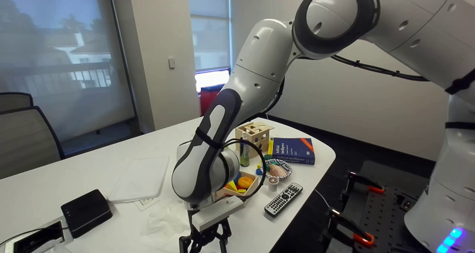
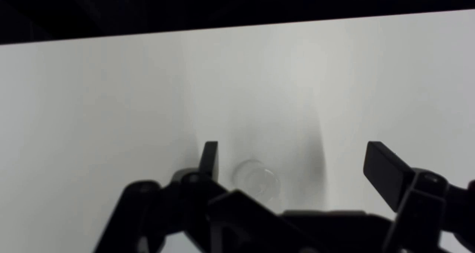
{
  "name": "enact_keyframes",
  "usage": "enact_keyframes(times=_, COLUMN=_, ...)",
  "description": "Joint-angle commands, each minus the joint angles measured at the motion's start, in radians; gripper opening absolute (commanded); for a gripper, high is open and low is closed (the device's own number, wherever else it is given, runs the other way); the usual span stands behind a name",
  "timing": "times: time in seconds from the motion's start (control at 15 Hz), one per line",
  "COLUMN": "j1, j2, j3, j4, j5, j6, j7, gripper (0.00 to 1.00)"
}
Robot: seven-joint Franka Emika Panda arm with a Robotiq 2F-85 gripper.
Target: Place the cap on the spray bottle
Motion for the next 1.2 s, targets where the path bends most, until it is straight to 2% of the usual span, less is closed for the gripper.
enact_keyframes(times=0.0, j1=0.021, j2=0.004, j3=-0.025, j4=0.034, j5=-0.026, j6=-0.051, j7=0.052, gripper=1.0)
enact_keyframes(times=0.2, j1=0.022, j2=0.003, j3=-0.031, j4=0.037, j5=-0.031, j6=-0.064, j7=0.059, gripper=0.97)
enact_keyframes(times=0.27, j1=0.022, j2=0.001, j3=-0.033, j4=0.037, j5=-0.032, j6=-0.071, j7=0.059, gripper=0.73)
enact_keyframes(times=0.4, j1=0.023, j2=0.003, j3=-0.037, j4=0.041, j5=-0.036, j6=-0.077, j7=0.059, gripper=0.71)
enact_keyframes(times=0.73, j1=0.026, j2=0.003, j3=-0.042, j4=0.045, j5=-0.04, j6=-0.087, j7=0.064, gripper=0.31)
enact_keyframes(times=1.0, j1=0.027, j2=0.005, j3=-0.045, j4=0.047, j5=-0.041, j6=-0.091, j7=0.067, gripper=0.02)
enact_keyframes(times=1.13, j1=0.026, j2=0.005, j3=-0.045, j4=0.049, j5=-0.041, j6=-0.097, j7=0.067, gripper=0.06)
